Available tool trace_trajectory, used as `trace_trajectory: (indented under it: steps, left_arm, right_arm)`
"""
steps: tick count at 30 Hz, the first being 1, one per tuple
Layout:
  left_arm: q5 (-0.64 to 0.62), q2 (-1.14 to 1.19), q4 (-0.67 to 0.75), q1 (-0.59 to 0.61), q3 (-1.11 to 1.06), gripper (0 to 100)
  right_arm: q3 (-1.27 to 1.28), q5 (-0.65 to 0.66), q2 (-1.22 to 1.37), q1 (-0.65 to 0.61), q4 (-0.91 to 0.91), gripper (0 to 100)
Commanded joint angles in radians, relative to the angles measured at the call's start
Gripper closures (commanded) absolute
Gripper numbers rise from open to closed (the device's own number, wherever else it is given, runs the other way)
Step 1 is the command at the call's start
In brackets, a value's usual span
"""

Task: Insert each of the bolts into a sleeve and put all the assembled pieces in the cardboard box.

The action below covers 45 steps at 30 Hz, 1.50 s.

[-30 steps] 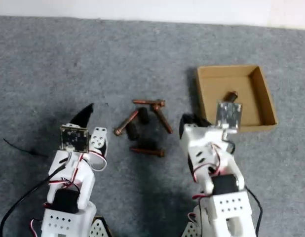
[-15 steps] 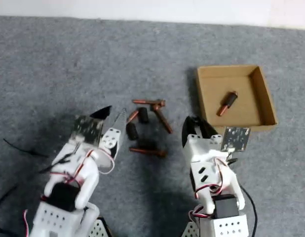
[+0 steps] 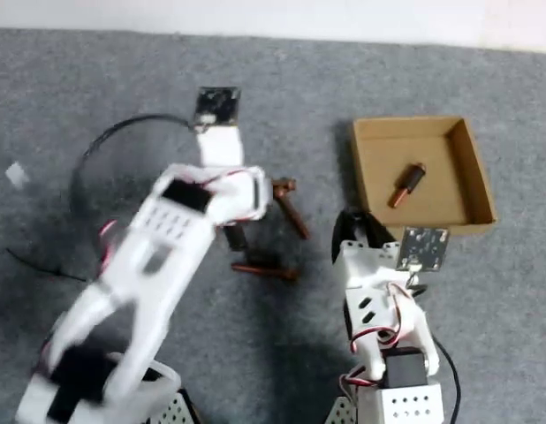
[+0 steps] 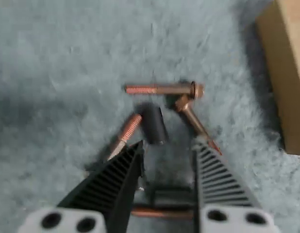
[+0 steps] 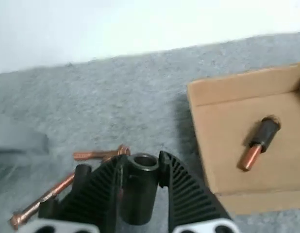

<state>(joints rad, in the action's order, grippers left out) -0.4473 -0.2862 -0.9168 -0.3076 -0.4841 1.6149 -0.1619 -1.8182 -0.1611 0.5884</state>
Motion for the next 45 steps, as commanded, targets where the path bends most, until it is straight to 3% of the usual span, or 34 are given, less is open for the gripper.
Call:
trace_trajectory:
  steps: [1, 6, 14, 24, 37, 45]
  left_arm:
    - [-0.132, 0.239, -0.141, -0.099, 0.271, 80]
    - [-0.161, 0.447, -0.146, -0.196, 0.432, 86]
    - [-0.293, 0.687, -0.147, -0.151, 0.616, 94]
    - [-0.295, 0.846, -0.144, -0.122, 0.711, 94]
    - [-0.290, 0.875, -0.150, -0.114, 0.780, 94]
    - [-0.290, 0.877, -0.152, -0.111, 0.759, 80]
  right_arm:
    - [-0.004, 0.012, -0.016, 0.024, -0.044, 99.5]
    - [-0.004, 0.012, -0.018, 0.033, -0.044, 99.5]
    - [-0.005, 0.012, -0.018, 0.044, -0.044, 99.5]
    - [-0.005, 0.014, -0.018, 0.044, -0.044, 99.5]
    - [-0.005, 0.014, -0.018, 0.044, -0.044, 99.5]
    - [-0.005, 0.014, -0.018, 0.044, -0.045, 99.5]
